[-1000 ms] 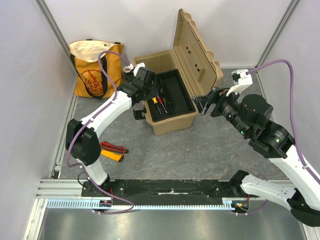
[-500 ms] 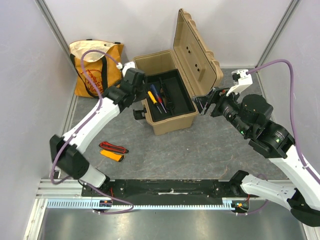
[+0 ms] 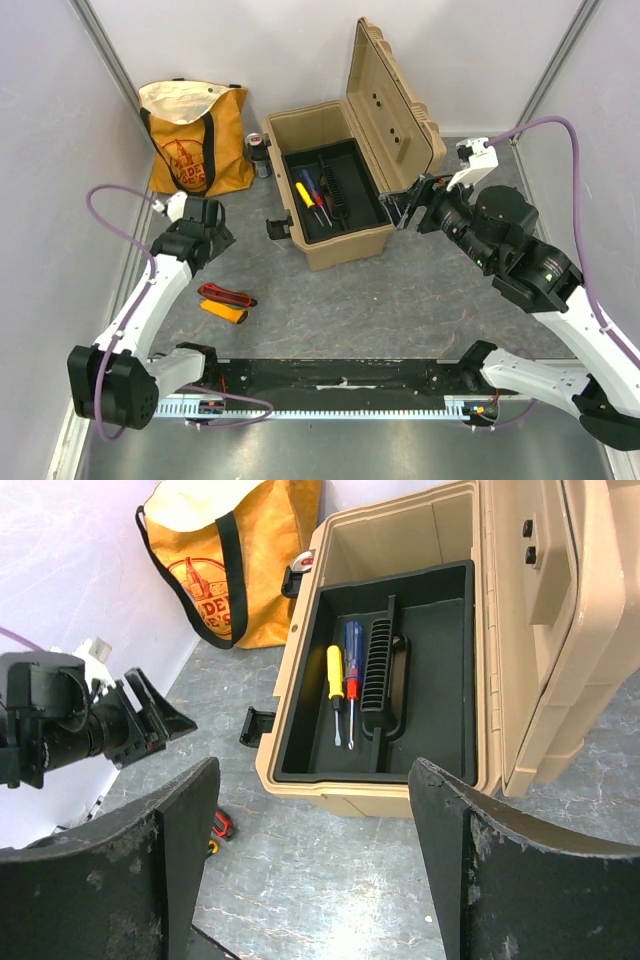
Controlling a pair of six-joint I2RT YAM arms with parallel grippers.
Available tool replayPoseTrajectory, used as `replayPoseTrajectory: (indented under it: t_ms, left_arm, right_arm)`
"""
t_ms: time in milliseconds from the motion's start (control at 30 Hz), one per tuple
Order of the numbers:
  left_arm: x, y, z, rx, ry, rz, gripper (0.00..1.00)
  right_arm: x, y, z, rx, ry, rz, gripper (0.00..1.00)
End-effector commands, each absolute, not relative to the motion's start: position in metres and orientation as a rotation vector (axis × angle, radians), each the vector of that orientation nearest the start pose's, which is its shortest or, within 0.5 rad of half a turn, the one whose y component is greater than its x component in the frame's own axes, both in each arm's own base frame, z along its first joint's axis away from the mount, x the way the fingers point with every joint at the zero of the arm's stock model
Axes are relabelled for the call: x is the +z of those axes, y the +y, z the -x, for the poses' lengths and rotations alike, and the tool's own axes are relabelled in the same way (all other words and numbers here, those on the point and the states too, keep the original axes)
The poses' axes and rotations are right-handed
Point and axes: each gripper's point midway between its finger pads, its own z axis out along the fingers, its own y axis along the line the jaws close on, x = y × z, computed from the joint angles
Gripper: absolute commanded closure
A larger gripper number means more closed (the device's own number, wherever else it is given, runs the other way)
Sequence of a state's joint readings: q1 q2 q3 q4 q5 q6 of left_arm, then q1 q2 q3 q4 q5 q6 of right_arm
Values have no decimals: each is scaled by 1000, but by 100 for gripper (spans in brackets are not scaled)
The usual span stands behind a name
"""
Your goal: Pack the tool kit
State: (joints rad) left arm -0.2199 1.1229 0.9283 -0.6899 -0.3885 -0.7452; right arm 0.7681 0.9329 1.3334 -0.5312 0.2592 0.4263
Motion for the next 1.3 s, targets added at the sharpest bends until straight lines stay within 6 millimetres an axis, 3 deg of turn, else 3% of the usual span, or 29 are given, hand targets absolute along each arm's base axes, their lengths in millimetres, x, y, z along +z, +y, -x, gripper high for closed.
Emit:
replayPoseTrajectory:
  t_ms: [0,100,300,533,633,700,800,1000,1133,1267]
  left_arm:
    - [135,-3,-278,27,2181,980,23]
    - [113,3,-263,66,2222,1064,16]
    - [69,1,-227,87,2306,1221,15]
    - [37,-6,-204,51,2333,1336,10]
    - [28,-14,-206,-19,2355,1319,9]
    - [26,-23,-220,-104,2349,1259,9]
    - [24,-34,-237,-206,2374,1088,17]
    - [26,-41,-253,-221,2451,882,24]
    - [30,-43,-258,-221,2449,858,26]
    - [36,-26,-250,-110,2417,911,26]
  right_arm:
    - [423,195,-240,702,1693,97,17]
    - [423,196,-240,703,1694,95,17]
    - [422,197,-241,700,1698,95,17]
    - [419,198,-243,695,1706,101,17]
    - [419,199,-243,695,1705,98,17]
    - [418,200,-243,699,1710,101,17]
    - [420,201,-243,706,1709,104,17]
    - [420,202,-243,712,1707,103,17]
    - [418,205,-244,717,1716,108,17]
    - [419,206,-244,720,1713,111,17]
